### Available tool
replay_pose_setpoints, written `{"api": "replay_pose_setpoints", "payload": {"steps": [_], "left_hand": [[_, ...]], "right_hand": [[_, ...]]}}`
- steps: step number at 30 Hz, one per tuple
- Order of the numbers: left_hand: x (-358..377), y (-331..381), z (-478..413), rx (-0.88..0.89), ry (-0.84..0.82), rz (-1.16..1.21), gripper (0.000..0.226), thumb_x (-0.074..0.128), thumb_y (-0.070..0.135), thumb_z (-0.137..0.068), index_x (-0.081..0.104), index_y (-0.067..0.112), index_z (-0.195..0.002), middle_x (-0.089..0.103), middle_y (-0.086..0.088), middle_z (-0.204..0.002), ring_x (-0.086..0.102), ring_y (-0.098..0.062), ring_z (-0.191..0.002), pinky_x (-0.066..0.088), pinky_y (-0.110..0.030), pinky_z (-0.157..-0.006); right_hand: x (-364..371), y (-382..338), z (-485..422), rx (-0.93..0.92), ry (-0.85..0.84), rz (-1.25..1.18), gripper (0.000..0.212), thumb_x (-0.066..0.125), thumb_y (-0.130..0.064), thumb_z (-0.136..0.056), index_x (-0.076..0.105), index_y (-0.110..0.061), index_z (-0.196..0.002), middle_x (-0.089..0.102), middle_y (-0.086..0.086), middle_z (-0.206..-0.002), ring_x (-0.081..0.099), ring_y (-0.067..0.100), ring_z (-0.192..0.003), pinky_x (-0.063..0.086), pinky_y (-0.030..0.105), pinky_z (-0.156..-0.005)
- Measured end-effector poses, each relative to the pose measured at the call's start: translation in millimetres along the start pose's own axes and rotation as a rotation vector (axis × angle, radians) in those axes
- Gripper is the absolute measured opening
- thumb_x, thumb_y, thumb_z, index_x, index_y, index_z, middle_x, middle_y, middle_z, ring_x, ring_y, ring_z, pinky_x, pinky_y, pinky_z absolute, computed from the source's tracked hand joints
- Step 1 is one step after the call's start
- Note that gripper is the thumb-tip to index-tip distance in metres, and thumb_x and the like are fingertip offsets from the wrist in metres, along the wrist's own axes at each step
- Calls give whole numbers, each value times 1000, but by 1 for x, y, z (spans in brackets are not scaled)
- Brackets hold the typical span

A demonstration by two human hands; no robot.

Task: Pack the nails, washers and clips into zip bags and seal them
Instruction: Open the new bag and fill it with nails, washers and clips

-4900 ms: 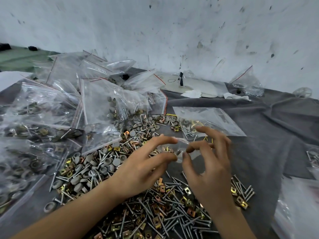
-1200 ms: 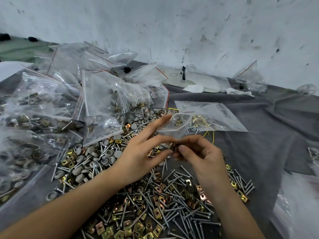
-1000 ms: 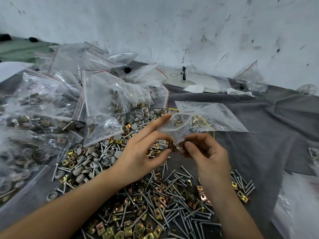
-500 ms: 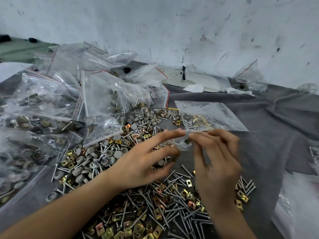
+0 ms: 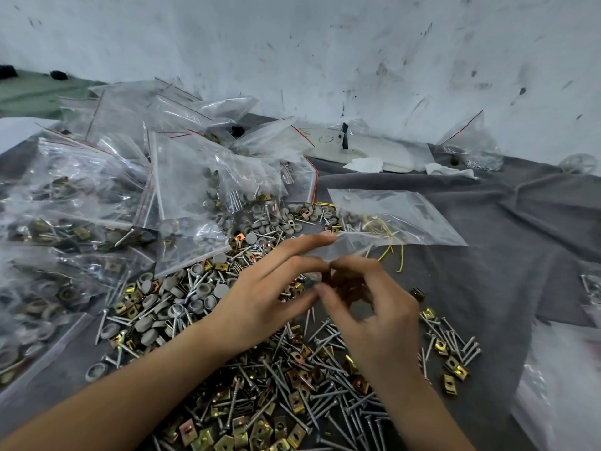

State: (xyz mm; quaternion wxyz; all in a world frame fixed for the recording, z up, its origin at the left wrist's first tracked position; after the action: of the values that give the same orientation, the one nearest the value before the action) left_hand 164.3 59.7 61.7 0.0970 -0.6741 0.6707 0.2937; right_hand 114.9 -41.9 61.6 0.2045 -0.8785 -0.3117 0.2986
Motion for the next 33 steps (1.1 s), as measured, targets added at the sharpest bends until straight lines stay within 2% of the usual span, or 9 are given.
{"api": "replay_pose_setpoints", "payload": {"steps": [4, 7, 12, 15, 19, 22, 27, 31, 33], "left_hand": [[-1, 1, -1, -4, 10, -16, 23, 67, 10, -86, 61, -2, -106, 51, -7, -134, 50, -11, -126, 39, -23, -105], [-2, 1, -2, -18, 17, -42, 25, 67, 13, -86, 62, -4, -104, 53, -10, -131, 53, -11, -122, 41, -22, -103], [-3, 4, -3, 18, 24, -18, 32, 61, 5, -88, 50, 7, -118, 56, -9, -126, 55, -16, -121, 42, -26, -105], [1, 7, 0, 54, -6, -14, 30, 56, -1, -91, 56, 2, -121, 56, -9, -126, 55, -17, -122, 41, -32, -106], [4, 7, 1, 66, -46, -19, 28, 59, -6, -88, 62, -4, -117, 57, -12, -126, 54, -19, -124, 42, -39, -107], [7, 8, 2, 74, -66, -17, 22, 59, -5, -88, 66, -6, -109, 57, -14, -125, 53, -21, -125, 42, -41, -106], [1, 7, 1, 68, -23, -29, 17, 56, -2, -91, 65, -2, -106, 58, -11, -124, 55, -18, -121, 42, -34, -106], [-6, 3, 2, 45, 22, -112, 14, 57, 4, -92, 68, -2, -99, 69, -12, -104, 66, -20, -98, 54, -33, -85], [-9, 0, 2, 20, 47, -140, 15, 61, 5, -89, 65, 1, -104, 69, -11, -96, 66, -18, -87, 55, -29, -75]], "right_hand": [[0, 9, 1, 73, 15, -110, 16, 66, -21, -82, 64, -11, -95, 67, -5, -84, 65, 2, -78, 53, 15, -69], [-7, 1, 1, 12, 69, -85, 14, 62, -17, -84, 64, -10, -97, 66, -2, -87, 63, 2, -81, 51, 13, -73], [-37, -13, 4, -122, 300, 52, 4, 63, -6, -86, 60, -4, -88, 58, 3, -84, 56, 14, -71, 51, 29, -63], [-39, -16, 4, -151, 315, 136, 6, 64, -5, -86, 63, 1, -86, 59, 6, -83, 56, 16, -68, 50, 30, -61], [-32, -21, 4, -194, 283, 253, 10, 66, -5, -85, 67, 4, -87, 65, 9, -85, 57, 18, -76, 49, 24, -70], [-25, -19, 2, -197, 238, 303, 7, 67, -5, -84, 70, 1, -87, 68, 7, -87, 57, 19, -83, 48, 27, -76], [-21, -19, 2, -188, 209, 348, 8, 67, -6, -83, 74, -5, -88, 68, 6, -104, 53, 27, -101, 42, 29, -92], [-27, -10, 0, -78, 239, 283, 16, 60, -17, -85, 73, -9, -89, 58, 10, -119, 45, 29, -115, 45, 45, -89], [-25, -1, -2, -12, 204, 283, 20, 58, -21, -84, 72, -11, -94, 56, 9, -123, 43, 29, -117, 44, 46, -92]]}}
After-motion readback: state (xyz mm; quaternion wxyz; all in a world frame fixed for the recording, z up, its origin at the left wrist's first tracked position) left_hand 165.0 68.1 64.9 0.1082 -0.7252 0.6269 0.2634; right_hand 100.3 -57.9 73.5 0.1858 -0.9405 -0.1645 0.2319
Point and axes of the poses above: each hand's wrist, its own z-axis away from the middle knuckle, its own x-axis out of the palm, y = z × x, the point moved 10 cm from there along -z, towards the middle knuckle
